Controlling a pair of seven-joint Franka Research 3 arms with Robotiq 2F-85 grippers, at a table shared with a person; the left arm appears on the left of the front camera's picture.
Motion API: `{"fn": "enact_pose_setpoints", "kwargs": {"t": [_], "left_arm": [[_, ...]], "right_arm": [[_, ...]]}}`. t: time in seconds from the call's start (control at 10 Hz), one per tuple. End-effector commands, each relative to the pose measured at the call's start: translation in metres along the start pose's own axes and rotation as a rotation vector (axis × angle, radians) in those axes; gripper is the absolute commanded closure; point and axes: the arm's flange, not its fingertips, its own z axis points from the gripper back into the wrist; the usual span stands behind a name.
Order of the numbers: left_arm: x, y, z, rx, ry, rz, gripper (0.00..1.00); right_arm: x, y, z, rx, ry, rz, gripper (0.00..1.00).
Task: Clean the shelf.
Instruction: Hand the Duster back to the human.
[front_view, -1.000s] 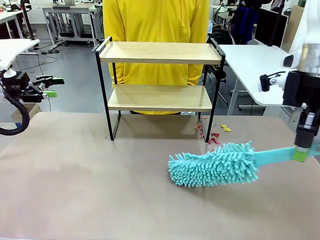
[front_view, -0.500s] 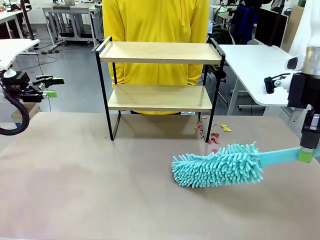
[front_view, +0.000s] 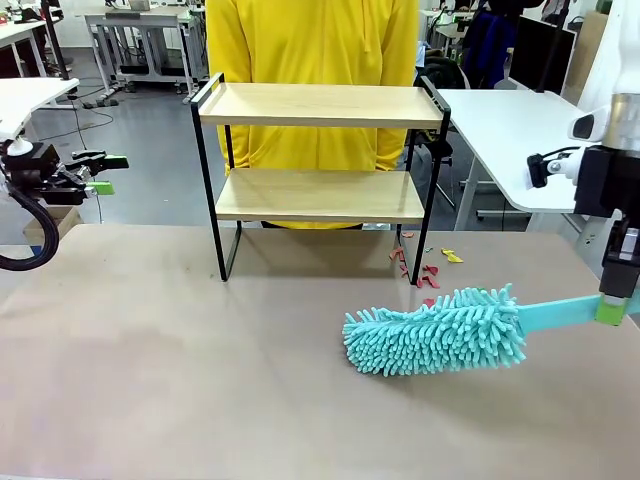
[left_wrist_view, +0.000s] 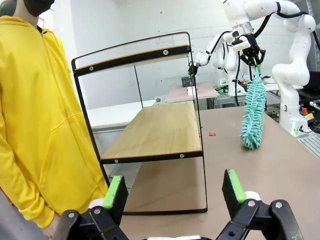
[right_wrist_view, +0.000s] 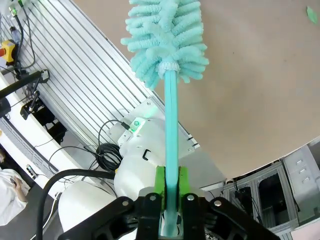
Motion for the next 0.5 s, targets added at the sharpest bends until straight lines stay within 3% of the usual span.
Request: {"fn": "enact_pose_setpoints", "kwargs": {"t": [0.0,0.4], "left_arm": [[0.0039,-0.0029,-0.0002,0.003,-0.001,-0.004,0.00],[0.0000,0.0000,0.0000,0.000,0.000,0.000,0.00]], "right_arm": [[-0.0017,0.0018,0.0004,-0.007,0.001,-0.001,0.87],[0.0000,0.0000,0.0000,0.000,0.000,0.000,0.87]]}}
